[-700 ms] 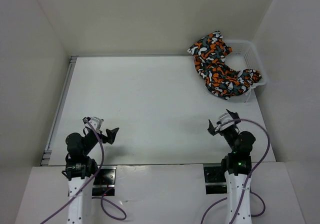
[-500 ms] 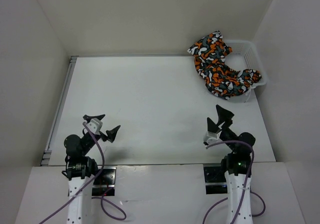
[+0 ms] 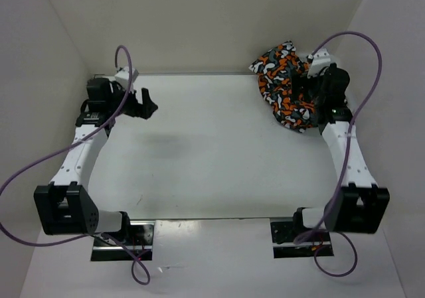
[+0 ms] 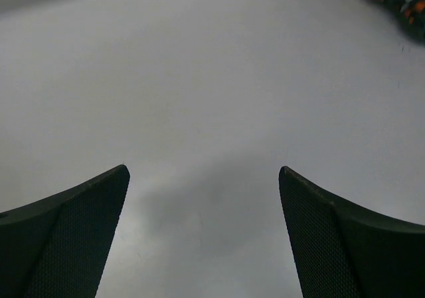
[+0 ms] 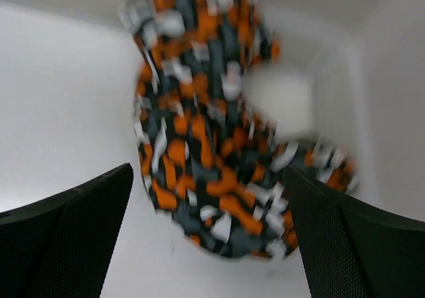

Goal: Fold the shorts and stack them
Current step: Grab the shorts from the pile

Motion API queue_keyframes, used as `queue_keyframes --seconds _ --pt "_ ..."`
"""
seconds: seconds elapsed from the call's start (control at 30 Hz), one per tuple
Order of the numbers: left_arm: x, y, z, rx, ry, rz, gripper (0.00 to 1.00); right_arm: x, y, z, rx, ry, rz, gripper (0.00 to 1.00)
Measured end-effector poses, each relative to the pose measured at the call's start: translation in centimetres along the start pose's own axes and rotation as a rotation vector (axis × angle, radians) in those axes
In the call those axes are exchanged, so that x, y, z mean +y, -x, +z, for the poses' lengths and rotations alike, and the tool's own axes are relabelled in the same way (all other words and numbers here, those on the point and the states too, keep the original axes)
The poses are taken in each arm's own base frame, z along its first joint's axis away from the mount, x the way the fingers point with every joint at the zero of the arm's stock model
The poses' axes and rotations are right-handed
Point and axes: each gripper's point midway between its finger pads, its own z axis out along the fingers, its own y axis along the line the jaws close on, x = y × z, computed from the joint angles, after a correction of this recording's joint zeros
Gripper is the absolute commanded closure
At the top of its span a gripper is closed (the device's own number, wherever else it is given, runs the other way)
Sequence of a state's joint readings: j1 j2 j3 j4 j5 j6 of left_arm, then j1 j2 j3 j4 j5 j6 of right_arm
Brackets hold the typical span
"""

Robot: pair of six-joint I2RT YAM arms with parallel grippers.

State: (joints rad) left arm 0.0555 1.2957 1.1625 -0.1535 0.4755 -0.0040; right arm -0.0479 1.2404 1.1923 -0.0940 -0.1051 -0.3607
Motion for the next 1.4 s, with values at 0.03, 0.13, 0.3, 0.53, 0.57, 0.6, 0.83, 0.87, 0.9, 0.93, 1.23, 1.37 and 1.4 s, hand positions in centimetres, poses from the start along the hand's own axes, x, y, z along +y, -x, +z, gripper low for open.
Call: queue_keyframes --seconds 0.03,0.13,0.3,0.53,0.57,0.6,0.83,0.87,0.9,0.93,1.23,1.37,1.4 --pt "0.0 -3.1 0.7 0.098 -0.009 -0.053 0.00 -0.3 -3.7 1.2 0.112 -0.008 0.070 0.04" --pt "-1.1 -9.3 0.7 0.289 -0.040 -0.153 0.00 -1.0 -14.3 2.4 0.426 -0.058 0.286 0.05" --pt "-2.5 -11.0 0.3 0.351 -0.081 -0.183 0.00 -2.4 -19.2 1.7 0.572 -0.163 0.396 0.05" --pt "-2.6 -11.1 0.4 0.359 -0.079 -0.182 0.00 -2.9 -19.3 2.6 0.551 -0.173 0.347 0.19" --pt "-2.5 -11.2 0.4 0.360 -0.076 -0.181 0.00 -3.0 -19.5 2.7 0.554 -0.176 0.343 0.19" --pt "-2.5 -11.2 0.4 0.361 -0.073 -0.181 0.00 -2.9 -19.9 2.8 0.561 -0.175 0.340 0.21" --pt "-2.1 -11.7 0.6 0.375 -0.060 -0.185 0.00 -2.0 -22.7 3.4 0.625 -0.161 0.353 0.48" --pt "-2.1 -11.7 0.6 0.375 -0.060 -0.185 0.00 -1.9 -22.9 3.5 0.631 -0.157 0.356 0.59" --pt "-2.1 -11.7 0.6 0.376 -0.059 -0.185 0.00 -1.9 -23.0 3.5 0.633 -0.156 0.354 0.64" --pt "-2.1 -11.7 0.6 0.375 -0.060 -0.185 0.00 -1.8 -23.1 3.5 0.635 -0.156 0.358 0.69" --pt "-2.1 -11.7 0.6 0.376 -0.059 -0.185 0.00 -1.6 -23.1 3.5 0.643 -0.166 0.371 1.00" --pt "-2.1 -11.7 0.6 0.377 -0.058 -0.186 0.00 -2.8 -21.7 3.9 0.620 -0.186 0.344 1.00" --pt "-2.1 -11.7 0.6 0.376 -0.058 -0.185 0.00 -3.4 -20.6 4.3 0.596 -0.196 0.336 1.00"
